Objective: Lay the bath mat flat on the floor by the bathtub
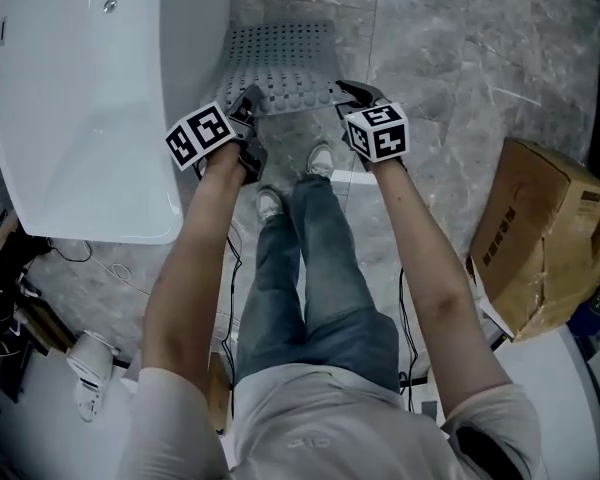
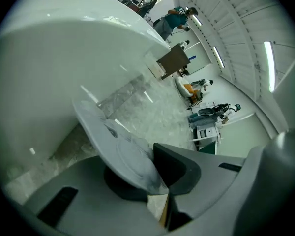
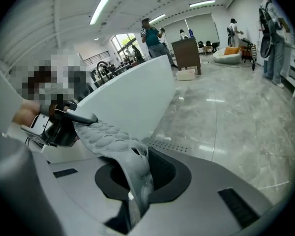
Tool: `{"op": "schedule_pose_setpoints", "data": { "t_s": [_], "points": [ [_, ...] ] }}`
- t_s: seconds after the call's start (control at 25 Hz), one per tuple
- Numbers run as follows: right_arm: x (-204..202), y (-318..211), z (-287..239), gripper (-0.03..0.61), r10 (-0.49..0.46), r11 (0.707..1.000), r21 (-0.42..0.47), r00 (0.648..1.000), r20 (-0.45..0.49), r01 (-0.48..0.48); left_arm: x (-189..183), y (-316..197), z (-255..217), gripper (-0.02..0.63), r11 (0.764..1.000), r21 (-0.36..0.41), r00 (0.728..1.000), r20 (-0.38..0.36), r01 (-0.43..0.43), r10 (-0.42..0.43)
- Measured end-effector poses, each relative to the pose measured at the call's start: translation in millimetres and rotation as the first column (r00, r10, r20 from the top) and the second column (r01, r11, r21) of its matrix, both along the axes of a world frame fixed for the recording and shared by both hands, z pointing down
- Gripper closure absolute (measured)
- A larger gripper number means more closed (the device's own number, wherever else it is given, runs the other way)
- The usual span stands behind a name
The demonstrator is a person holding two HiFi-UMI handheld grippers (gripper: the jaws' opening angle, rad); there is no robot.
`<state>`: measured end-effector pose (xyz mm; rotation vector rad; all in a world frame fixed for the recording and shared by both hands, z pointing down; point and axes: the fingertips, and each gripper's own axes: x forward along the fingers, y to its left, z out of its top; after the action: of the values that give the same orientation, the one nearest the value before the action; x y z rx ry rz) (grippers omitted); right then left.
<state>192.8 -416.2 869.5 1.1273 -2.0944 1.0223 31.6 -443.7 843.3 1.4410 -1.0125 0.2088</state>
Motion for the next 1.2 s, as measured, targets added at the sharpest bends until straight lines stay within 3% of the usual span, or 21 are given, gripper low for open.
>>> {"op": "schedule_pose_setpoints", "data": {
  "t_s": [0.28,0.56,0.84,1.04,1.2],
  "points": [
    [-27.7,83.4,57.9,0.534,0.009,0.993,-0.115,1.000,0.020,-0.007,-26.0,77.8,62.4,0.561,0.995,-0.098,0.999,0.040,-0.033,0.037],
    [-55.2,156.7,98.9,0.531,-0.012,0.981,-0.193,1.000,0.016,0.014,-53.9,151.3,105.7,0.561,0.985,-0.169,0.998,0.032,-0.045,0.051],
    [-77.5,206.2,137.1,0.523,-0.016,0.977,-0.212,1.000,0.001,0.016,-76.8,201.7,147.8,0.561,0.979,-0.195,0.997,0.022,-0.067,0.073],
    [-87.9,234.7,160.6,0.514,-0.015,0.979,-0.205,1.000,-0.023,0.010,-86.9,234.1,172.2,0.557,0.972,-0.183,0.987,0.048,-0.145,0.156],
    [-91.9,264.8,179.4,0.500,-0.026,0.978,-0.209,0.998,-0.051,0.015,-91.9,259.0,188.2,0.557,0.971,-0.178,0.984,0.038,-0.162,0.171]
  ]
}}
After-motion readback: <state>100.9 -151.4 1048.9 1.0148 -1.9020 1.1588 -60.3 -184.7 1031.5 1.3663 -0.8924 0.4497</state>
